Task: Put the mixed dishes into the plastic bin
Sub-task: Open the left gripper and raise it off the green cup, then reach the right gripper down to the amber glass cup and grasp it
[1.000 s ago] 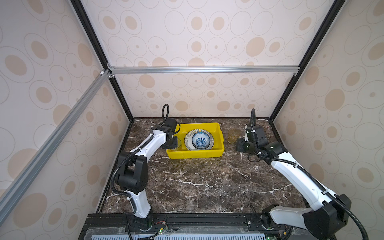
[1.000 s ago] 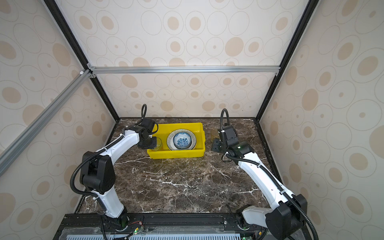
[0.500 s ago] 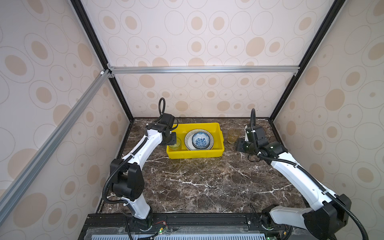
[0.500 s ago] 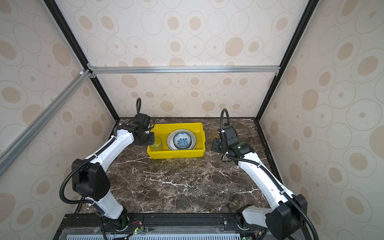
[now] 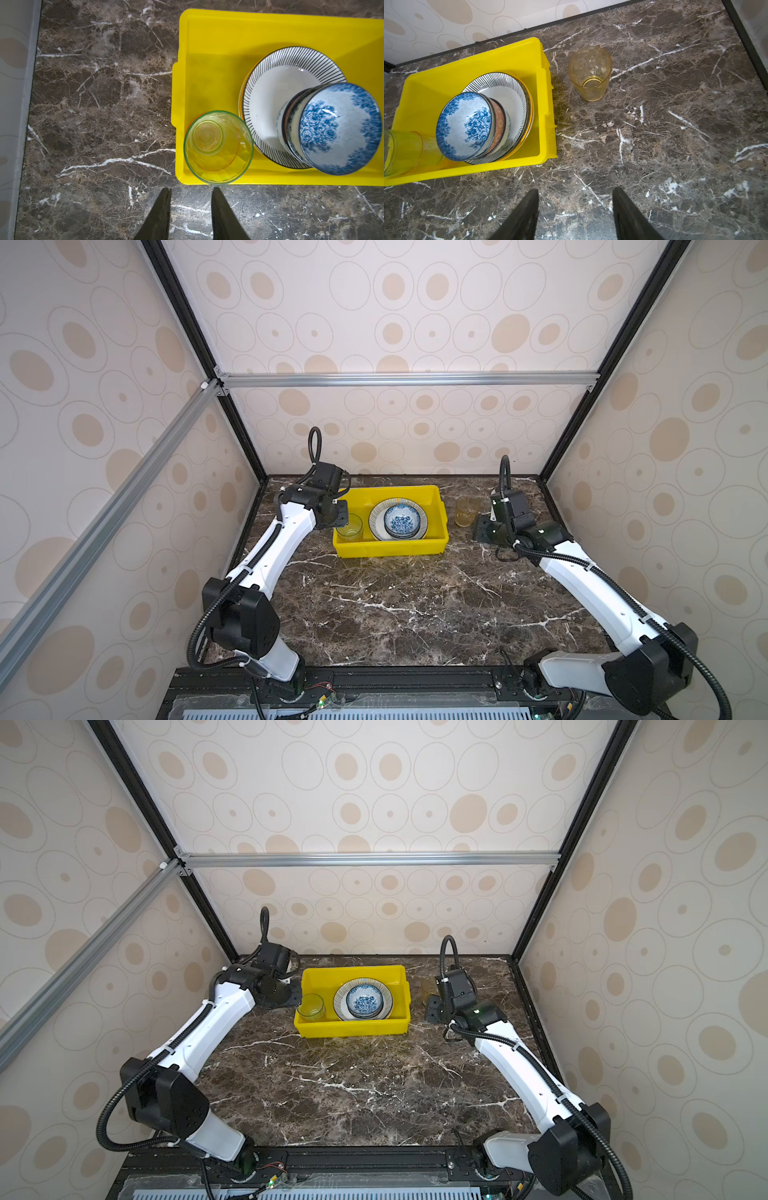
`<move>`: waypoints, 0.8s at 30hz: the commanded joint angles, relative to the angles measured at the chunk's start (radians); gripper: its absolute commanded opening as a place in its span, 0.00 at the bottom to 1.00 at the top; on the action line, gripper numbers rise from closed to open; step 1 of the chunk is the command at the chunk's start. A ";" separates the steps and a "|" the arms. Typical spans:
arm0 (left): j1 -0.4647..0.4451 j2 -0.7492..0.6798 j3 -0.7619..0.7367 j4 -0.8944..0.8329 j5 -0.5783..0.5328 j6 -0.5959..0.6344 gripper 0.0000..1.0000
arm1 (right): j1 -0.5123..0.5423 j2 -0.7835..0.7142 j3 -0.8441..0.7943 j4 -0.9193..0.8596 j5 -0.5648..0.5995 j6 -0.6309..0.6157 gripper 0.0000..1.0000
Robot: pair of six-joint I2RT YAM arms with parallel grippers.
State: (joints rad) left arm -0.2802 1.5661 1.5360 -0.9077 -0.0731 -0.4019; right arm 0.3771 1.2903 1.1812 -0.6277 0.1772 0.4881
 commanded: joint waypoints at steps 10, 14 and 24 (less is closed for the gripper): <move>0.005 -0.054 0.058 0.037 0.020 0.032 0.34 | -0.092 0.091 0.070 0.021 -0.014 -0.011 0.60; 0.004 -0.049 0.065 0.077 0.046 0.020 0.34 | -0.145 0.108 0.069 0.033 -0.051 -0.006 0.60; 0.001 -0.037 0.067 0.072 0.021 0.027 0.34 | -0.192 0.166 0.082 0.075 -0.084 -0.013 0.60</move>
State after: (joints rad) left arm -0.2806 1.5223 1.5631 -0.8330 -0.0357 -0.3874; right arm 0.2012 1.4437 1.2308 -0.5758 0.1108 0.4812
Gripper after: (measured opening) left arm 0.338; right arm 0.598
